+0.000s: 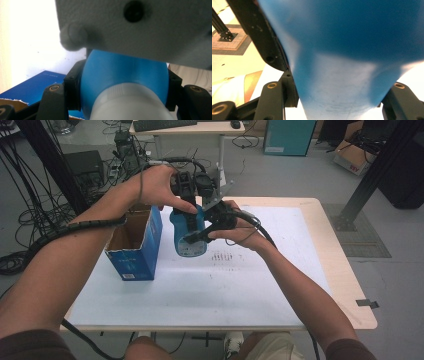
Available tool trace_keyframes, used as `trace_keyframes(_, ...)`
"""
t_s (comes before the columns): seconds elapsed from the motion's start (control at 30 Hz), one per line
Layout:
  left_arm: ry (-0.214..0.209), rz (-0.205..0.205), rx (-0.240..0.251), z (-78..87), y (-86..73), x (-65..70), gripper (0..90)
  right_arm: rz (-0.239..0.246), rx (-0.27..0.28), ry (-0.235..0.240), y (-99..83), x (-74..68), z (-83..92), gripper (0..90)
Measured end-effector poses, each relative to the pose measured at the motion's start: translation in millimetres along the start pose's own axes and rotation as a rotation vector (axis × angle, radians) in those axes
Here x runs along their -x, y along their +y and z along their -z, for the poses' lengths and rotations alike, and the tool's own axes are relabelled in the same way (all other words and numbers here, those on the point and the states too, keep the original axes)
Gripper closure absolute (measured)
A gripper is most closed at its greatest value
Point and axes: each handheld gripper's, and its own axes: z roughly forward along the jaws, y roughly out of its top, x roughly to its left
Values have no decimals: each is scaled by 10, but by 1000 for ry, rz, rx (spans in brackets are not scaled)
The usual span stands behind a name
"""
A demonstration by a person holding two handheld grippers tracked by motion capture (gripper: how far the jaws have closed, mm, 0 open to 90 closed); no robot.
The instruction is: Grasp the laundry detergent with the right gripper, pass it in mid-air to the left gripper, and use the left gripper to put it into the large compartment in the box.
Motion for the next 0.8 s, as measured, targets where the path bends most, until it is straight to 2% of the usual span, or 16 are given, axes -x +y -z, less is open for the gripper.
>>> trace_keyframes(0.8,-12,4,-2,-16,-19,2,373,-14,4,21,-2,-8,-27,427)
